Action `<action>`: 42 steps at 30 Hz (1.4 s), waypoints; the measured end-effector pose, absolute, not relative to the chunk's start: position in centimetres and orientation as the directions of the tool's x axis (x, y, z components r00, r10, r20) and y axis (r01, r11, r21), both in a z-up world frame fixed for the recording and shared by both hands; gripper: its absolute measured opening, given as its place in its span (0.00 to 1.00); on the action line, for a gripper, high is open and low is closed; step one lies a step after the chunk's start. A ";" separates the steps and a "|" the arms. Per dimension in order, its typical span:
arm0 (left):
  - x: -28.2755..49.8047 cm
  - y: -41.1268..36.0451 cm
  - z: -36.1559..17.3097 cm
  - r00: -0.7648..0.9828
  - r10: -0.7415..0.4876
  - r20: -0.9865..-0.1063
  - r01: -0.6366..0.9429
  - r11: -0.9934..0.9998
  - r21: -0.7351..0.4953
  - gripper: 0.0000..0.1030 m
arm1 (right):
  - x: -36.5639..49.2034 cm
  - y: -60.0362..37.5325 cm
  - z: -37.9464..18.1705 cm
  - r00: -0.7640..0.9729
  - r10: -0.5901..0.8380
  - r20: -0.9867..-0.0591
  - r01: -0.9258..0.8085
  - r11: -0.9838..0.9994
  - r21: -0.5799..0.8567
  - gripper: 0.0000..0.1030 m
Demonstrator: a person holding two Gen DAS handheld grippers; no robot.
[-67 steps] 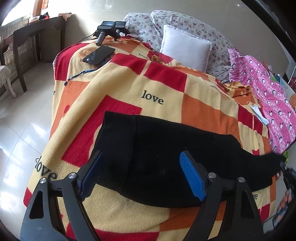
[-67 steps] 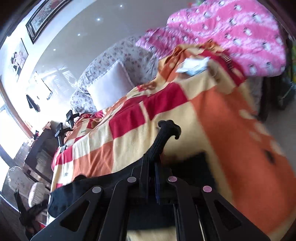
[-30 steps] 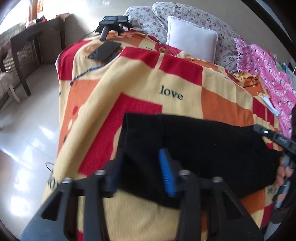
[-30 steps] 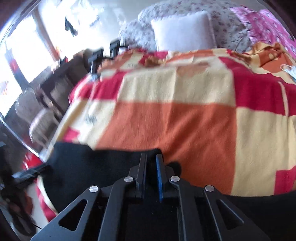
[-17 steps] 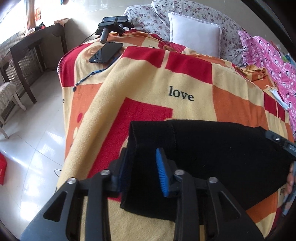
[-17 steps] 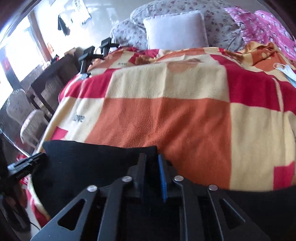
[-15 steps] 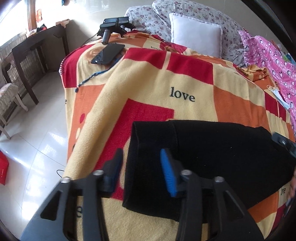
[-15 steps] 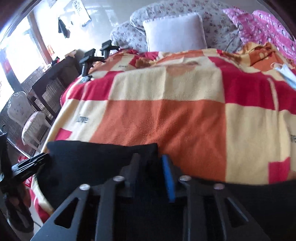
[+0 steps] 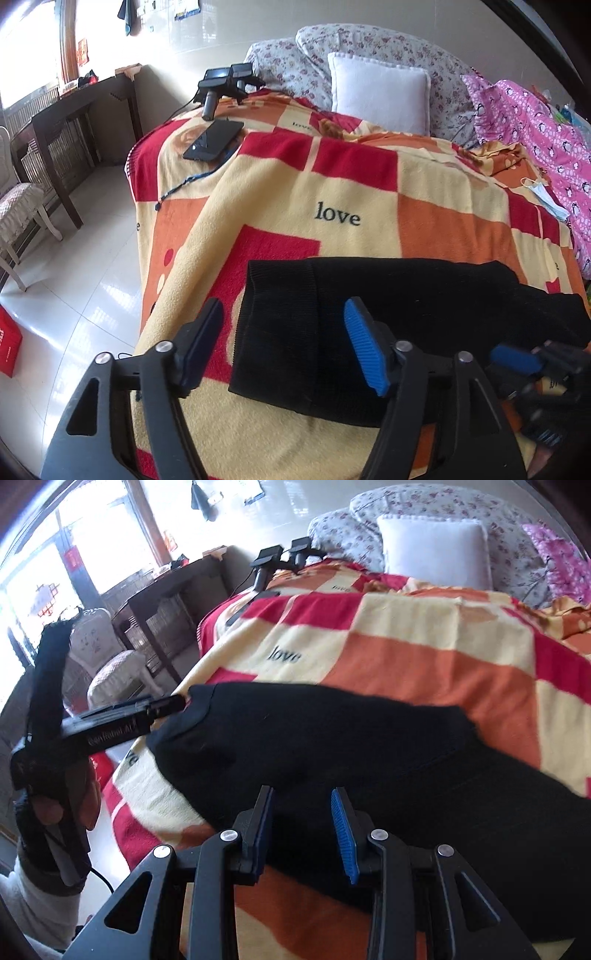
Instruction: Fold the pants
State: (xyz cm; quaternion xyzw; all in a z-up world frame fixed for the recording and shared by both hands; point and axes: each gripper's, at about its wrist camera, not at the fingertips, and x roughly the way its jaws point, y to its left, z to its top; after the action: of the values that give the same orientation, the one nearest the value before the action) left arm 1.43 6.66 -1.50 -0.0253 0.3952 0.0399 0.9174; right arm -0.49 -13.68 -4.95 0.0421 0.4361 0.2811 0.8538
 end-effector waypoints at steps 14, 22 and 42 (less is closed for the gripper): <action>1.5 0.9 -1.5 0.684 -0.032 -0.729 0.002 0.999 -0.042 0.73 | -2.6 -18.6 -4.5 0.538 0.432 -0.724 -0.361 0.894 0.265 0.32; 2.4 -5.8 -2.1 0.658 -0.137 -0.740 0.122 0.990 -0.075 0.74 | -3.0 -26.3 -4.3 0.627 0.226 -0.746 -0.149 0.974 0.170 0.46; 4.9 -24.2 -3.6 0.417 -0.430 -0.801 0.482 0.852 -0.207 0.82 | -8.8 -43.6 -6.7 0.637 0.025 -0.770 0.206 0.957 0.202 0.51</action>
State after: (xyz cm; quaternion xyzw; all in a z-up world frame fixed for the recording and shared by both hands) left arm 4.92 -24.24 -3.57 0.0274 0.4671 -0.2710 0.8412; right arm -8.82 -43.55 -6.68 0.1367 0.4228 -0.0508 0.8944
